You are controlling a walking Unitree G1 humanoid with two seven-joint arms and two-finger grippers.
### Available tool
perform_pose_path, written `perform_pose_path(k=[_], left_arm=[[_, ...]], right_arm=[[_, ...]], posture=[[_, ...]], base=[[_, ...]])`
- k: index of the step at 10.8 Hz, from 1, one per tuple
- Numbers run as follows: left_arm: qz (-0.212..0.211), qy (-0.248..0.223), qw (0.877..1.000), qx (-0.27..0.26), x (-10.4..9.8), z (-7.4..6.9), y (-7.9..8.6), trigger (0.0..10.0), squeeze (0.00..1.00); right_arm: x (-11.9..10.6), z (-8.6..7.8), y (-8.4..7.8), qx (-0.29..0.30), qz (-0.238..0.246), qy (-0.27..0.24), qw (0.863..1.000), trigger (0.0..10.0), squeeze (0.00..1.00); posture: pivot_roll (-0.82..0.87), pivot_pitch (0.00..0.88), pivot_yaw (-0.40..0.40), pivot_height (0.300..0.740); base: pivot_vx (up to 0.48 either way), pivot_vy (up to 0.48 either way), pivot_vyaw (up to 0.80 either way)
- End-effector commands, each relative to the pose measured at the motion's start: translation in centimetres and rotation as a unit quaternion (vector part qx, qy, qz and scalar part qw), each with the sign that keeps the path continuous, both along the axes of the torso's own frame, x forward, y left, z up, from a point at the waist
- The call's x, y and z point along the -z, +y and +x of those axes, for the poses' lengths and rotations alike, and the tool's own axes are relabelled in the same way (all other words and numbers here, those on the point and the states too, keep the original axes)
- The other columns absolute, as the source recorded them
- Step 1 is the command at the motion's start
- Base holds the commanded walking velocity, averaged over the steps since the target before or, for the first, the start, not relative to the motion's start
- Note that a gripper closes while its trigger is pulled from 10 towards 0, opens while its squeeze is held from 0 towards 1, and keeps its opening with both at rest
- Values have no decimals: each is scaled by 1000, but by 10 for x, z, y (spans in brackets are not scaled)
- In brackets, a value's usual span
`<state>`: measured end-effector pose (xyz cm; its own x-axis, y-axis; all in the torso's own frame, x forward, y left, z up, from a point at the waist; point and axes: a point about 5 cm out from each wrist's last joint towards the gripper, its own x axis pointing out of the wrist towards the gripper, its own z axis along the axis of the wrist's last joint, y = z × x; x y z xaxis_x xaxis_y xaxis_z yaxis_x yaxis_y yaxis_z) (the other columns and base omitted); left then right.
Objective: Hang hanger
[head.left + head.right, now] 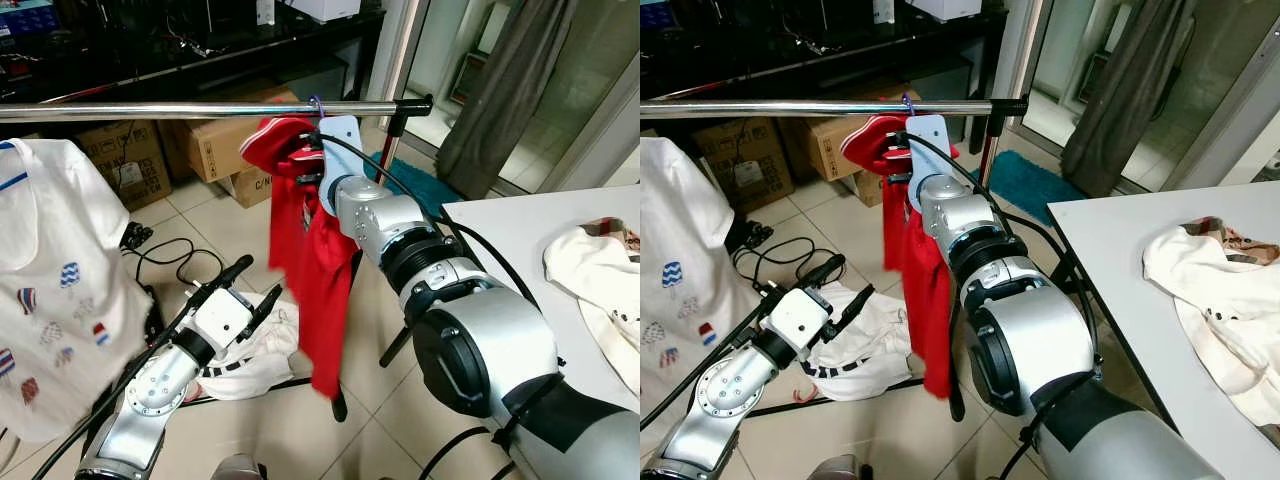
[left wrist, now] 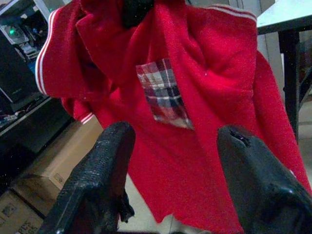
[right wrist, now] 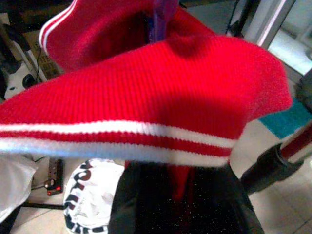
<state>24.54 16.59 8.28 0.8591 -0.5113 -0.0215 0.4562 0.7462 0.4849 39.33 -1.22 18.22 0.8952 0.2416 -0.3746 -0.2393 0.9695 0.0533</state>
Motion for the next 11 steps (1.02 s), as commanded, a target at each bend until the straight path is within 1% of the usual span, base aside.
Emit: perform_pose_path(k=[1,2,11], left_arm=[[-7,-4,1000,7,-4,0,-3,10000,0],[-9,-4,1000,7,-5,0,-4,10000,0],[-9,-4,1000,7,-5,0,-4,10000,0]], right_arm=[[-8,2,3,7,10,-3,1000,10000,0],[-10,2,2,17,16,-1,1000,10000,0],[-10,2,2,17,16,-1,1000,10000,0]], posture=[[258,0,-93,736],[259,0,-94,736],[259,0,-94,736]], base=[[0,0,0],[0,0,0],[0,0,0]])
